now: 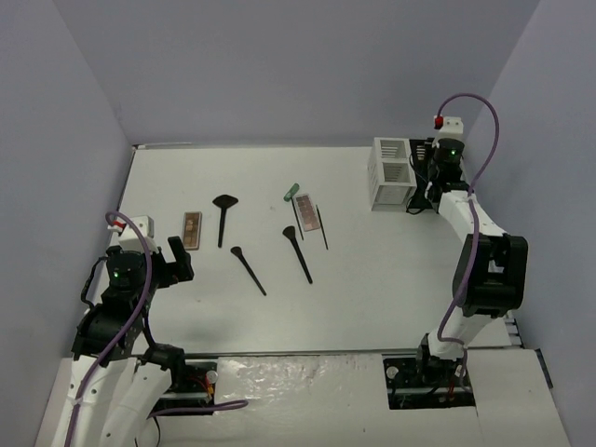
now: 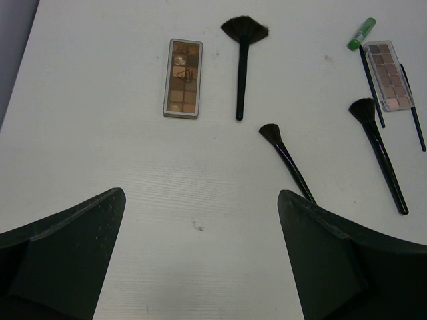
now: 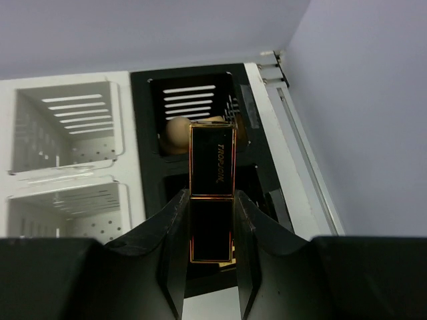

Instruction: Organize the makeup

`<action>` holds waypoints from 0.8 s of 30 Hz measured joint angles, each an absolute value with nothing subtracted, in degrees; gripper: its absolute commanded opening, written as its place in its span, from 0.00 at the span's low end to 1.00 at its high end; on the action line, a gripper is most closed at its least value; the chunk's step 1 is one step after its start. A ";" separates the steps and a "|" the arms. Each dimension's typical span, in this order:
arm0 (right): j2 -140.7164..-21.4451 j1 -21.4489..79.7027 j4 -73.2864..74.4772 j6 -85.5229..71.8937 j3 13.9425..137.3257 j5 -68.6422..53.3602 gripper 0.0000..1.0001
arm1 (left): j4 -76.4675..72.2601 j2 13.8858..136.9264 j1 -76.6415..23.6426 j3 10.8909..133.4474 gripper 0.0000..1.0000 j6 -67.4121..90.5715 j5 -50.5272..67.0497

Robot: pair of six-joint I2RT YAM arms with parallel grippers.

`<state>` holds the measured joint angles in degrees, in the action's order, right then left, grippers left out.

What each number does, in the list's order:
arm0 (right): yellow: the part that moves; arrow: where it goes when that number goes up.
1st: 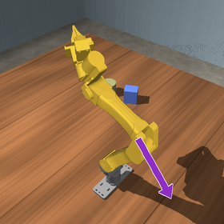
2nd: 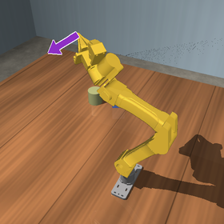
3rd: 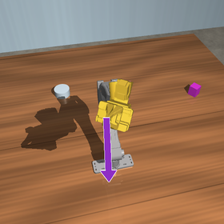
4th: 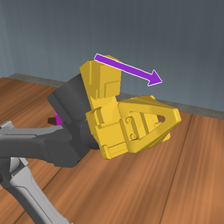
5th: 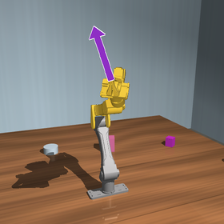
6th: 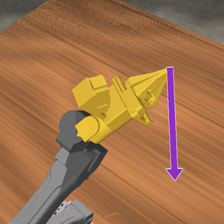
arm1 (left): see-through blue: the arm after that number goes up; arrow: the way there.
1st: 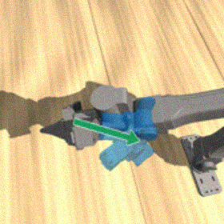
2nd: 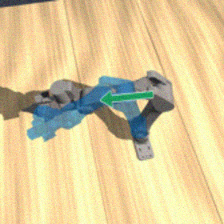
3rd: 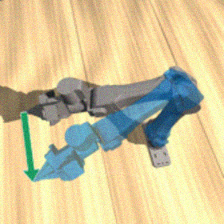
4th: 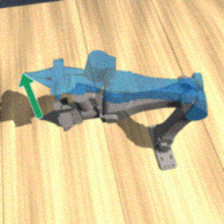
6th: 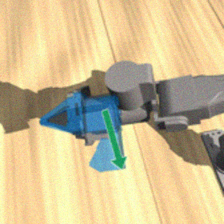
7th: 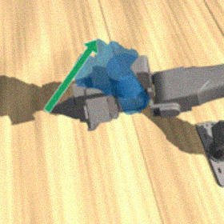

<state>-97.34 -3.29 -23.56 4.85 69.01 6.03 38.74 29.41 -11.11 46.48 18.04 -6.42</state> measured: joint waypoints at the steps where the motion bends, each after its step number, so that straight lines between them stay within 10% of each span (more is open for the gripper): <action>1: -98.09 -3.64 -23.72 4.53 68.98 6.54 0.00 | 38.74 29.41 -11.11 46.48 0.97 18.05 -6.42; 10: -100.59 -6.00 -27.25 2.07 67.42 6.78 0.09 | 38.74 29.41 -11.11 46.48 0.97 18.04 -6.42; 24: -100.01 -6.35 -28.57 -1.61 64.66 1.99 0.57 | 38.73 29.73 -11.11 46.48 0.97 18.04 -6.26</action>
<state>-100.01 -6.35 -28.57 -1.61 64.66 1.99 38.73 29.73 -11.11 46.48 18.04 -6.26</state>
